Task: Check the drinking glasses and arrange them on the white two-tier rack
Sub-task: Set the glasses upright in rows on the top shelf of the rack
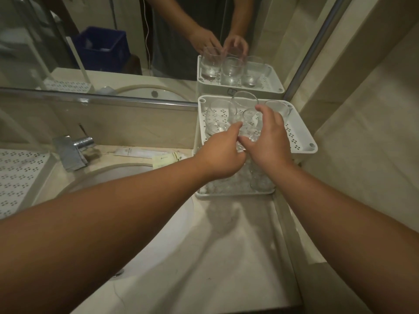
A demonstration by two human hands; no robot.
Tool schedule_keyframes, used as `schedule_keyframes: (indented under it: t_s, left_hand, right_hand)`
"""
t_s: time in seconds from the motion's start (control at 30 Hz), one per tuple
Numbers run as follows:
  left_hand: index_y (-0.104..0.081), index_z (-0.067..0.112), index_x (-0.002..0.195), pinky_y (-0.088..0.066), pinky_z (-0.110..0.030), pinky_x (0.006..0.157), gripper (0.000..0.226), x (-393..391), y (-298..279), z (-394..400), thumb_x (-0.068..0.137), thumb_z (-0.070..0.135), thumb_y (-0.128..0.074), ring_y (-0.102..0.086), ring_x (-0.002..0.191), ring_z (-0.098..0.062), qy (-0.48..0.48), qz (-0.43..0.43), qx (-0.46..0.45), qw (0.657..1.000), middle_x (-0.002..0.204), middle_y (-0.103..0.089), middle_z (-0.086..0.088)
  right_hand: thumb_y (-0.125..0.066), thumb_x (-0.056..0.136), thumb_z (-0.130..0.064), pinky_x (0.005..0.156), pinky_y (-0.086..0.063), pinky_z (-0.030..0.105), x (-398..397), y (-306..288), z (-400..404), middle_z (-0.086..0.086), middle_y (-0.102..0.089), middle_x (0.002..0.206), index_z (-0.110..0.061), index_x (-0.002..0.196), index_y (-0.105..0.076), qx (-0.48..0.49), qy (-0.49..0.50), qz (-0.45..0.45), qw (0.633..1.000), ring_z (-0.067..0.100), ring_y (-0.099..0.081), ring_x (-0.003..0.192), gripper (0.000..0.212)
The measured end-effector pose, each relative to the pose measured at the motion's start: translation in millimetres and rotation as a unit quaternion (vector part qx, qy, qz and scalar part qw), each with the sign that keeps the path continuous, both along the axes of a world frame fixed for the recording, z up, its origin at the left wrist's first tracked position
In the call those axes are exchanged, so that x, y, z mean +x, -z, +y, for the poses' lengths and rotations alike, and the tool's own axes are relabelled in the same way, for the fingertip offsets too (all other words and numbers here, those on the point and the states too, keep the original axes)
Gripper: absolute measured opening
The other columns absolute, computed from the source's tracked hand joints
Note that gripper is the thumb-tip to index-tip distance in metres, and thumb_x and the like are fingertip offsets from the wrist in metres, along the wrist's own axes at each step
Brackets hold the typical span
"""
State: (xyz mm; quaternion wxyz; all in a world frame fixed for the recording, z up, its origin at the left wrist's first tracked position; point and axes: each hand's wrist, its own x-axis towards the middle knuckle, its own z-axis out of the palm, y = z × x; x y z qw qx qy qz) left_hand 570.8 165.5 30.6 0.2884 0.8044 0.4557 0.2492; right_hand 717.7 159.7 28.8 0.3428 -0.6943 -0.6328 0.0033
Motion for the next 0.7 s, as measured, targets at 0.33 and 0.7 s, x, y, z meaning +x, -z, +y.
schedule_keyframes:
  t_s: [0.33,0.7]
  left_hand:
    - [-0.05,0.018,0.14,-0.046,-0.026,0.095,0.051,-7,18,-21,0.09,0.012,-0.061,-0.059,0.111,-0.011,-0.016,-0.098,0.088,0.991,0.126,-0.063,-0.001]
    - [-0.065,0.007,0.104,-0.046,-0.046,0.084,0.031,-36,59,-66,0.073,0.004,-0.061,-0.058,0.098,-0.03,0.01,-0.088,0.232,0.969,0.104,-0.061,-0.009]
  right_hand:
    - [-0.079,0.078,-0.026,0.1,-0.043,0.031,-3,6,-45,0.005,-0.033,0.149,-0.023,0.134,-0.047,0.075,0.029,0.032,0.996,0.024,-0.042,0.133,0.065]
    - [-0.072,0.077,-0.012,0.095,-0.047,0.037,-18,62,-90,0.013,-0.049,0.114,-0.007,0.118,-0.058,0.125,0.03,0.033,0.991,0.028,-0.053,0.107,0.043]
